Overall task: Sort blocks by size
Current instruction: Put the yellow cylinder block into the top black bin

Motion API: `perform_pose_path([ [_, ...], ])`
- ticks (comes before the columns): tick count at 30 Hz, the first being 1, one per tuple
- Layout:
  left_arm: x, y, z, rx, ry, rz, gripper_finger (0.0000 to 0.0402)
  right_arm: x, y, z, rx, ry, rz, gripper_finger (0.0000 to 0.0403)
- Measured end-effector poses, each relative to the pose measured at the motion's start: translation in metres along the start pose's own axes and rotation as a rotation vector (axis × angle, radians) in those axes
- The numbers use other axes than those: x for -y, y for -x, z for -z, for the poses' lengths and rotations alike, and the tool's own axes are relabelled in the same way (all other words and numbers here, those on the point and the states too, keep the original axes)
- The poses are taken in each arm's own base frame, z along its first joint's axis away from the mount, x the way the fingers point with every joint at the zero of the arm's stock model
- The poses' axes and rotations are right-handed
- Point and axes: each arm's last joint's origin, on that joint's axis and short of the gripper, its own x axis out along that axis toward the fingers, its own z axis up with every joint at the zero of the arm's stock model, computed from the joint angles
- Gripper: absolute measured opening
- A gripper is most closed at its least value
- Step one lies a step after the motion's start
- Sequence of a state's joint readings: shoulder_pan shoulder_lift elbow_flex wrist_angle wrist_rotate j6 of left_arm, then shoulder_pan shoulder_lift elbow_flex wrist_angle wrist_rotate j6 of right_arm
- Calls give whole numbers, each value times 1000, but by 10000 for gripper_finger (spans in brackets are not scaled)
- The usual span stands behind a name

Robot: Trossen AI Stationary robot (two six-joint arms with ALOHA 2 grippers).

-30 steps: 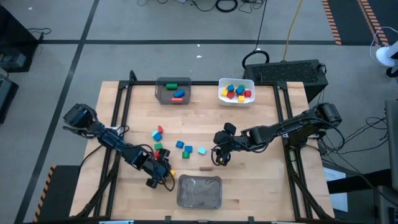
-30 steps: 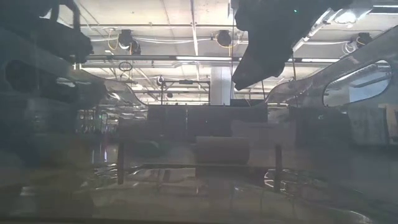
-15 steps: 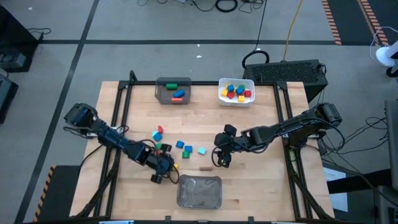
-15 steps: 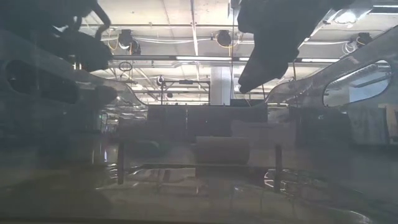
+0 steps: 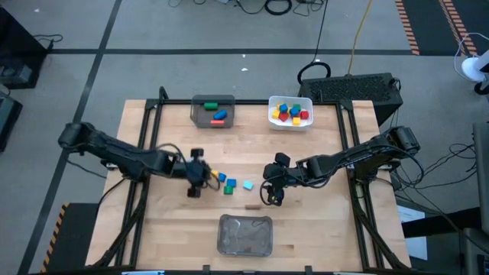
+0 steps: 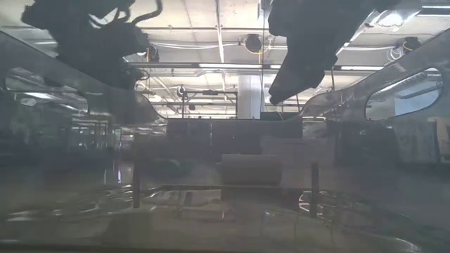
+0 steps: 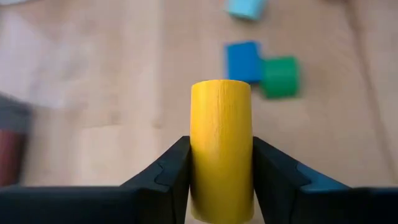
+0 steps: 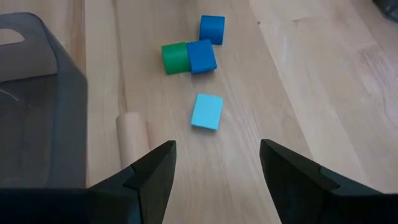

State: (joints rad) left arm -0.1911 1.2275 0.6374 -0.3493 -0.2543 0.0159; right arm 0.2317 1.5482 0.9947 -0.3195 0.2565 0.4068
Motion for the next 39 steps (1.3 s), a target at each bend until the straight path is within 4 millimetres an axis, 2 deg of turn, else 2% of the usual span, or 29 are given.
perform_pose_path([
  [5,-33,9,-1,40,39,-89,139,0,0,0,4,-1,1,224],
  [16,-109,7,-1,149,129,-337,147,-1,-3,-1,14,-89,-1,224],
  [23,-157,14,13,238,218,-375,146,-5,-30,8,-28,-94,18,224],
  [28,-182,15,26,264,280,-416,144,-6,-53,21,-90,-79,49,224],
  [33,-204,3,40,267,324,-428,143,-12,-65,21,-41,-85,24,224],
  [39,-228,-22,60,243,381,-468,142,-14,-66,15,15,-72,-3,224],
])
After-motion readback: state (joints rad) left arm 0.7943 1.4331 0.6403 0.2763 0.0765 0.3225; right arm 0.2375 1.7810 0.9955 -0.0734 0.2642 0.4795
